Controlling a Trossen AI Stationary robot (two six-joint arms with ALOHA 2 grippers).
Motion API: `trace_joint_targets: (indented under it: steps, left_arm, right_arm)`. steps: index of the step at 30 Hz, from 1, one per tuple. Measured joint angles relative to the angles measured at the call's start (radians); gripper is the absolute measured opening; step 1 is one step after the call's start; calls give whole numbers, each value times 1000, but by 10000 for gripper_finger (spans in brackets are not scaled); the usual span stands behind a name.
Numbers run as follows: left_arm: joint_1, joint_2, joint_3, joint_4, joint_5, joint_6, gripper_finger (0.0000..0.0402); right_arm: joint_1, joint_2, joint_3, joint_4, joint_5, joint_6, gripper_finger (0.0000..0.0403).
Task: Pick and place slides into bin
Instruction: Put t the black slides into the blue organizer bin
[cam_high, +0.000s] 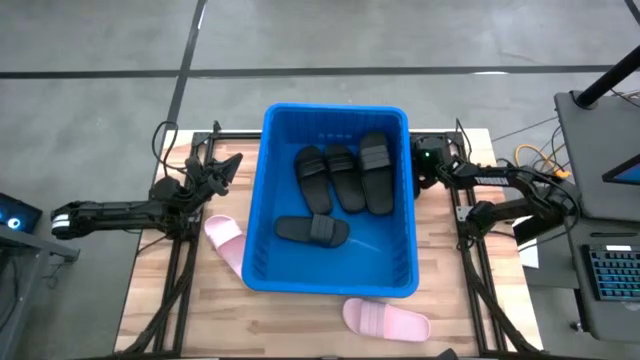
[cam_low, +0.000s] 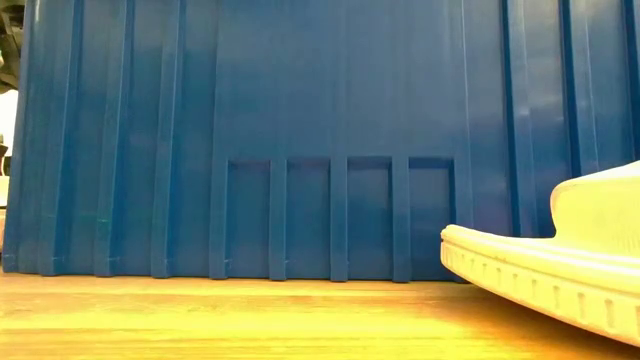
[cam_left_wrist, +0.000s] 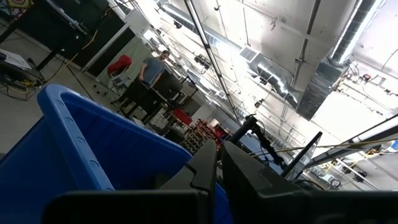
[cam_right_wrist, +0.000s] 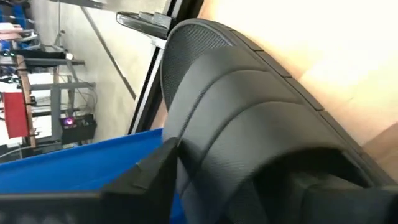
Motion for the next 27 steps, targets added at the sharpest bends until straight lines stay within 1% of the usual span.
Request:
trace_joint_targets:
  steps: [3,7,8,13,17,23,27]
  left_arm:
    - [0,0,0,0,0,0,11]
    - [0,0,0,0,0,0,11]
    - [0,0,0,0,0,0,11]
    - [0,0,0,2,0,0,11]
    - [0,0,0,2,0,0,11]
    - [0,0,0,2,0,0,11]
    - [0,0,0,1,0,0,11]
  right_arm:
    - [0,-10,0,4,-3,-5,118]
    - [0,-41,0,3,0,-46,29]
    - [0,-52,0,1,0,-62,20]
    - [0,-137,0,2,-2,-83,12]
    - [0,-250,0,-2,9,-86,10]
    - [0,-438,2,-11,100,-113,10]
    - [0,-532,39,-19,159,-237,9]
